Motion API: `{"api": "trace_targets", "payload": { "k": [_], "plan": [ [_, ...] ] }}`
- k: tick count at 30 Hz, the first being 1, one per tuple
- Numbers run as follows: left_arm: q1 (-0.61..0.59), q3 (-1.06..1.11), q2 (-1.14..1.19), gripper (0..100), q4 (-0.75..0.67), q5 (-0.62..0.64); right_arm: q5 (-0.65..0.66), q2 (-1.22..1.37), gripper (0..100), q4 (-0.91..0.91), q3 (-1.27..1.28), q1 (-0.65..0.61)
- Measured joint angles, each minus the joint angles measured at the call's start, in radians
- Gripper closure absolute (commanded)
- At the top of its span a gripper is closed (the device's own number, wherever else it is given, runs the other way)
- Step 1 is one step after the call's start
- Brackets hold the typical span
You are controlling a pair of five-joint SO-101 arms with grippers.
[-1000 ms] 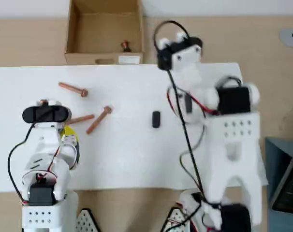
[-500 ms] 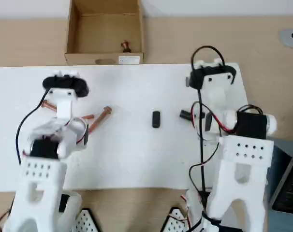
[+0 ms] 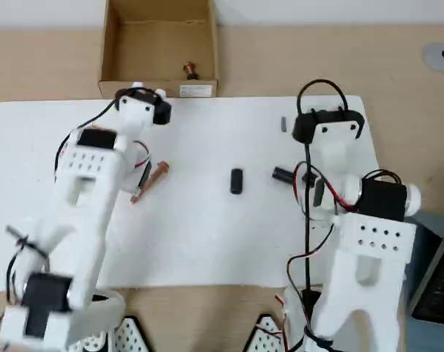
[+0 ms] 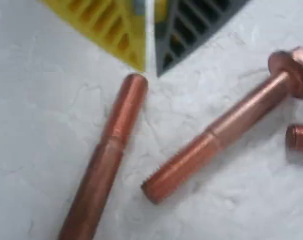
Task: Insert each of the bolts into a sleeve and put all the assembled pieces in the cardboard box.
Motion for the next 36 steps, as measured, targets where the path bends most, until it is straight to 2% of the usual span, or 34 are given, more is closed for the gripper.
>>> {"api": "trace_targets", "payload": {
  "k": [7,16,26,36],
  "plan": [
    [0.000,-0.216,0.232,91,0.078,-0.063,0.000,0.000,98.8,-0.012,0.009,0.011],
    [0.000,-0.367,0.397,91,0.087,-0.143,0.000,0.000,98.8,-0.014,0.009,0.011],
    [0.025,-0.382,0.414,91,0.121,-0.210,0.000,0.000,98.8,-0.014,0.009,0.011],
    [0.063,-0.443,0.439,91,0.126,-0.212,0.000,0.000,98.8,-0.014,0.011,0.011]
  ]
}}
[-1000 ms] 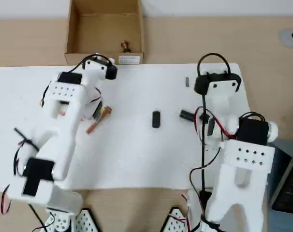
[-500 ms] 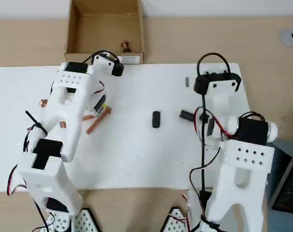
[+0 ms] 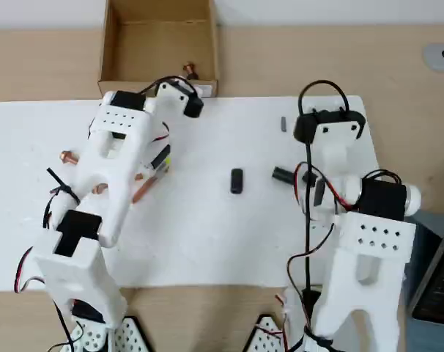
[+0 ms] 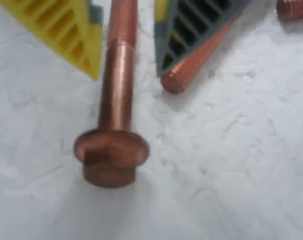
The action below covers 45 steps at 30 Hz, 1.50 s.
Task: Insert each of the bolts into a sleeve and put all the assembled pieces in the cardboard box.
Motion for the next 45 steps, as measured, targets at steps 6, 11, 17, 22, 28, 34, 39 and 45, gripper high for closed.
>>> {"api": "trace_targets", "payload": {
  "k": [6,11,17,22,28,34,39,45],
  "plan": [
    [0.000,-0.012,0.091,91,0.000,0.000,0.000,0.000,98.8,0.000,0.002,0.000],
    [0.000,-0.075,0.146,91,0.000,0.000,0.000,0.000,98.8,0.000,0.002,0.000],
    [0.018,-0.146,0.229,92,0.002,-0.002,0.000,0.000,98.8,0.000,0.002,0.000],
    [0.023,-0.170,0.270,98,0.006,-0.002,0.000,0.000,98.8,0.000,0.002,0.000],
    [0.031,-0.175,0.278,99,0.015,0.000,0.000,0.000,98.8,0.000,0.002,0.000],
    [0.032,-0.238,0.299,99,0.075,0.048,0.000,0.000,98.8,0.000,0.002,0.000],
    [0.031,-0.315,0.275,99,0.169,0.103,0.000,-0.025,98.8,0.000,0.002,0.000],
    [0.055,-0.397,0.137,100,0.262,0.272,0.000,-0.104,98.8,0.025,-0.015,0.000]
  ]
}}
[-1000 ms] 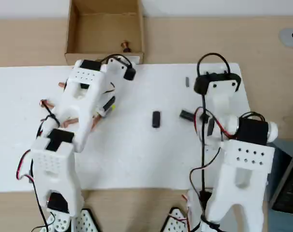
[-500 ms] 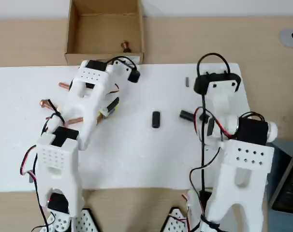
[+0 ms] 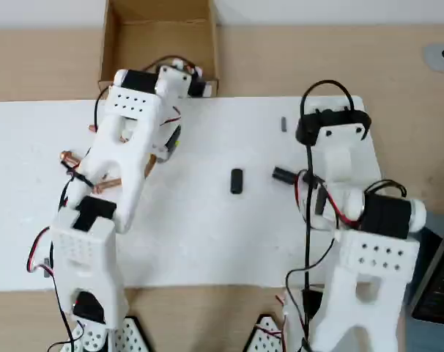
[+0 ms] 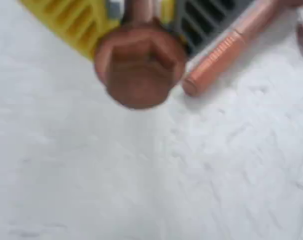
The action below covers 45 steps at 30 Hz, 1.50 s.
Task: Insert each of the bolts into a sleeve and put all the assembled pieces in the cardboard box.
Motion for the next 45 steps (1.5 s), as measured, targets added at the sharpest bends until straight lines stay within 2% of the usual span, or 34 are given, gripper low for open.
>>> {"api": "trace_targets", "payload": {
  "k": [4,12,18,22,28,34,45],
  "plan": [
    [0.021,0.000,-0.094,100,0.055,0.103,0.000,-0.057,98.8,0.018,-0.017,0.000],
    [0.029,0.127,-0.428,100,0.063,0.169,0.000,-0.183,98.8,0.029,-0.032,0.000],
    [0.029,0.293,-0.684,100,0.012,0.216,-0.012,-0.290,98.8,-0.114,0.046,0.000],
    [0.014,0.502,-0.844,100,-0.129,0.264,-0.104,-0.347,98.8,-0.236,0.176,-0.002],
    [-0.012,0.898,-1.079,100,-0.397,0.327,-0.212,-0.419,98.8,-0.400,0.344,-0.086],
    [-0.018,1.209,-1.324,100,-0.620,0.423,-0.226,-0.509,98.8,-0.554,0.512,-0.190],
    [-0.018,1.605,-1.697,100,-0.941,0.575,-0.226,-0.749,98.9,-0.753,0.778,-0.390]
  ]
}}
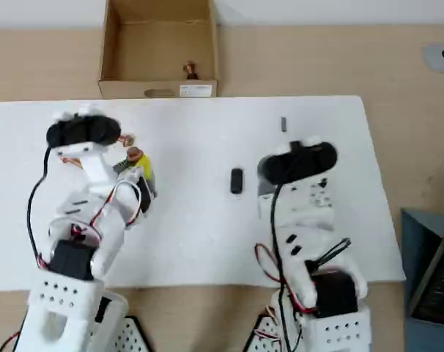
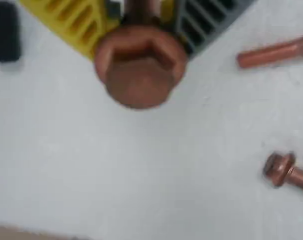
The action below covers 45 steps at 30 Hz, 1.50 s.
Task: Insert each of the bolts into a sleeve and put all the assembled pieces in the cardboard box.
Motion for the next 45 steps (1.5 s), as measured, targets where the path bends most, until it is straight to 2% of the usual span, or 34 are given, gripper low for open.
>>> {"api": "trace_targets", "payload": {
  "k": [5,11,19,23,36,45],
  "plan": [
    [0.000,0.107,-0.155,100,-0.080,0.011,0.000,-0.087,98.9,-0.074,0.089,-0.097],
    [0.058,0.149,-0.319,100,-0.091,0.017,0.000,-0.187,98.9,-0.089,0.163,-0.230],
    [0.163,0.149,-0.511,100,-0.091,0.172,0.002,-0.212,98.9,-0.089,0.232,-0.393],
    [0.176,0.149,-0.545,100,-0.091,0.230,0.052,-0.212,98.9,-0.089,0.253,-0.462],
    [0.180,0.149,-0.546,100,-0.091,0.250,0.149,-0.212,98.9,-0.089,0.256,-0.483],
    [0.186,0.149,-0.546,100,-0.091,0.157,0.215,-0.212,98.9,-0.143,0.256,-0.483]
  ]
}}
